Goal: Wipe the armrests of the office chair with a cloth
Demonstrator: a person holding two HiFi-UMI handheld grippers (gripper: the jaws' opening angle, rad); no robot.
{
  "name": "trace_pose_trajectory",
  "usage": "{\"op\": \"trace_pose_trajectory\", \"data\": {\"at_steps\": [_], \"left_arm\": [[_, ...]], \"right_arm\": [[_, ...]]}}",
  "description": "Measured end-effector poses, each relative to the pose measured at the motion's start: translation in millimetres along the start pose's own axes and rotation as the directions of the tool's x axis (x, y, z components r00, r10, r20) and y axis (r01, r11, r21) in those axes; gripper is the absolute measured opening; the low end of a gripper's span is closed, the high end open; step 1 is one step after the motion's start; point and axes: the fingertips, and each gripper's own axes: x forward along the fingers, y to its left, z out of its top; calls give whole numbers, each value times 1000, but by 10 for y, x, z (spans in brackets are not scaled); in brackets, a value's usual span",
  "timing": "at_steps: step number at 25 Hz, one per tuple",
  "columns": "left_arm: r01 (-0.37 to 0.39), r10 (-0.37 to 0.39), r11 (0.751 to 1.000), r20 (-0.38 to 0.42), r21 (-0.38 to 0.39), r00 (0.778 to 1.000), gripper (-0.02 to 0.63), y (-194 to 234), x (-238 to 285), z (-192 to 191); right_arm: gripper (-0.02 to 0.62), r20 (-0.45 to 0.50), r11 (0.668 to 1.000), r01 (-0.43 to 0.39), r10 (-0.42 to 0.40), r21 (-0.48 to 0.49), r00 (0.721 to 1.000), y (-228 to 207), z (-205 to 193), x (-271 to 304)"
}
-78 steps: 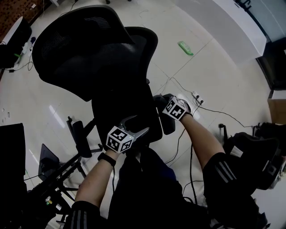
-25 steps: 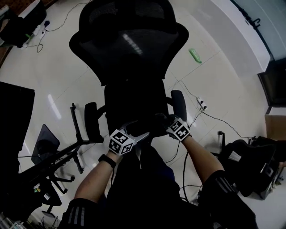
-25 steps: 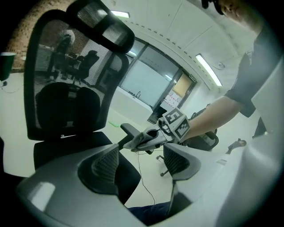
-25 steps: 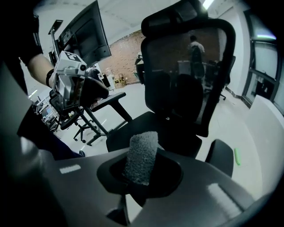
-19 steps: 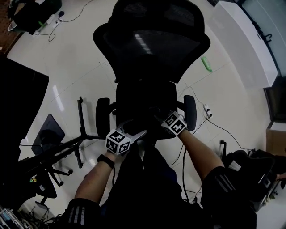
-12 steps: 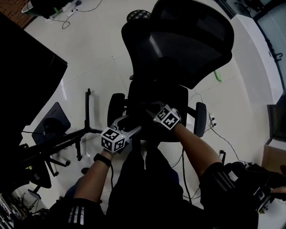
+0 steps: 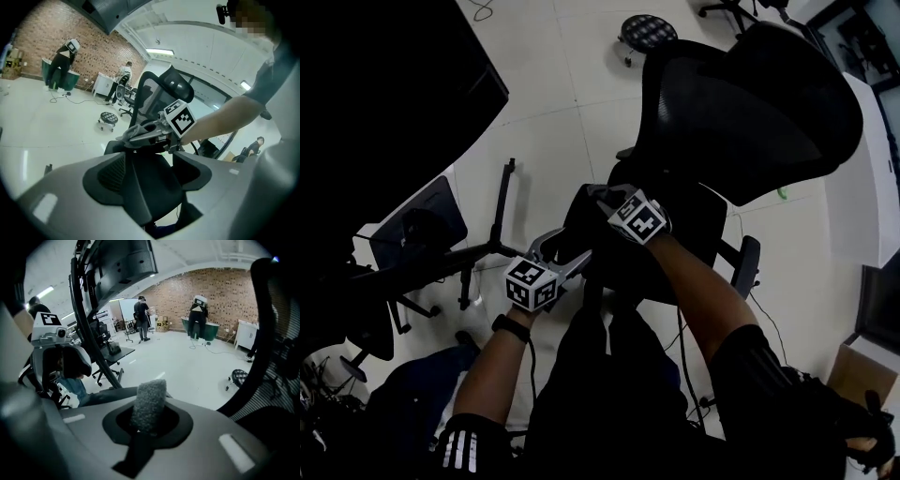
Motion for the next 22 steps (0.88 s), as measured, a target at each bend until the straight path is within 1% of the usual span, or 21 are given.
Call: {"op": "trace_pose_trajectory", "data": {"at_steps": [3,7,12,18,22], "left_arm": [[-14,14,1000,15,-16,1000,337,142,-123,-74],[-29,30,999,21,-34,999,337,254,-234,-171],[-38,39,998,27,-53,999,337,264,-318,-260],[-40,42,997,40,-61,998,337,202,-430,-304],[-43,45,997,43,-58,998,337,168,-500,-338]], "right_arm": [[38,-27,1000,3,-4,-16,1000,1,99,210],[38,-72,1000,17,-18,-15,997,-22,116,381],[38,-63,1000,27,-28,-5,998,42,118,413],[37,-69,999,-22,20,-28,997,462,13,417],[38,-66,996,-72,68,-52,995,840,6,406]]}}
